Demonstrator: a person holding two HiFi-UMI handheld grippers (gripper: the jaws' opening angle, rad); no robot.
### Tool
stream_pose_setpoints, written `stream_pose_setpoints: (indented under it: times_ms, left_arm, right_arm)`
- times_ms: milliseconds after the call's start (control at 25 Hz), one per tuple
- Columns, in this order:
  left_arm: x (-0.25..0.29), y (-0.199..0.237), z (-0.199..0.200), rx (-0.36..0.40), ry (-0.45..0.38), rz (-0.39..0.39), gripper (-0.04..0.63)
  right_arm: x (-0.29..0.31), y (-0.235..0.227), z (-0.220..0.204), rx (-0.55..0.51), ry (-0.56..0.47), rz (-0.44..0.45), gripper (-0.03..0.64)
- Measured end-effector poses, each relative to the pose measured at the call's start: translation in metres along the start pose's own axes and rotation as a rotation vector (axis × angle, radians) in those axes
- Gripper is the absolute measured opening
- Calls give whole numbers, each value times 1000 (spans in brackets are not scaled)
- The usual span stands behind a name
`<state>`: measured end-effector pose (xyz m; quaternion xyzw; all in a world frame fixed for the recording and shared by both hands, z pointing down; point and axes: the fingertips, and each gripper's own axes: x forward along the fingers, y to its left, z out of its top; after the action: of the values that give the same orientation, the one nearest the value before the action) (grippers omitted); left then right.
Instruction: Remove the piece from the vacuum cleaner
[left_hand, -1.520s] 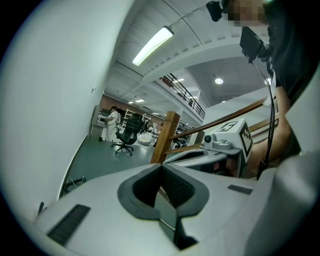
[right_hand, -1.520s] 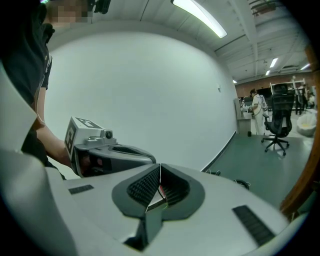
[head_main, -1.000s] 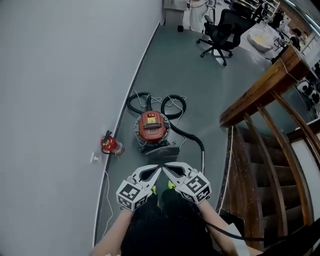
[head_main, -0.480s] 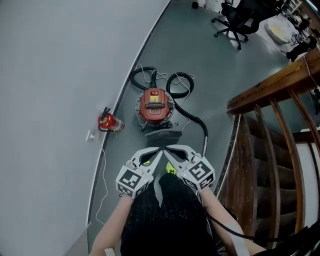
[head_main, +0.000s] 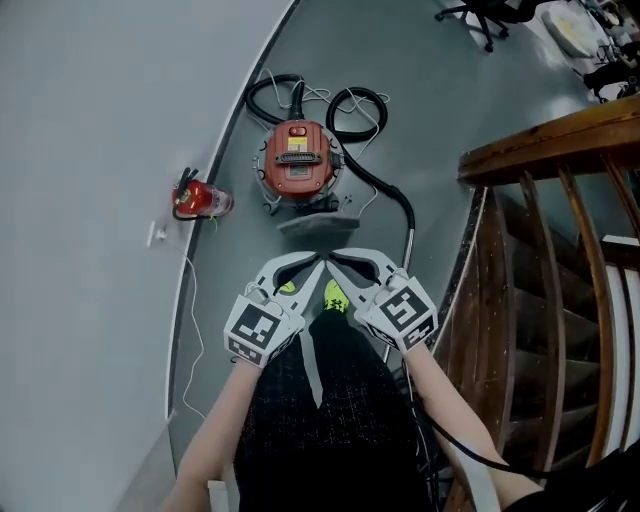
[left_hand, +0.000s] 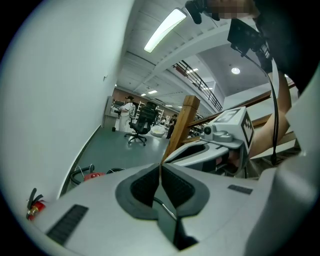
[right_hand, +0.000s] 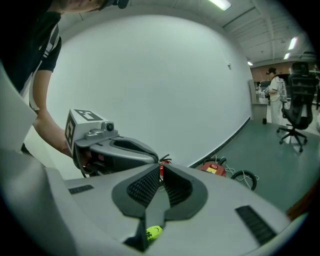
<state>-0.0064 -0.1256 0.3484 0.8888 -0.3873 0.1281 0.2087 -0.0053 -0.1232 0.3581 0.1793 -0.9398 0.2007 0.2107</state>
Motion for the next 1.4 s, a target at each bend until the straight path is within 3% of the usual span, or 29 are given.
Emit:
stream_pose_setpoints:
  times_ms: [360, 640, 1000, 1400]
  left_arm:
    - [25, 17, -48, 12, 36, 11, 22]
    - [43, 35, -82, 26, 28, 36, 71]
    - [60, 53, -120, 37, 49, 42, 103]
    - [84, 78, -164, 102, 107, 41, 138]
  right_arm:
    - [29, -21, -48, -18, 47, 17, 23]
    - [48, -39, -88, -41, 84, 11, 92]
    - [69, -56, -126, -74, 117, -15, 114]
    - [87, -85, -171, -85, 155, -53, 129]
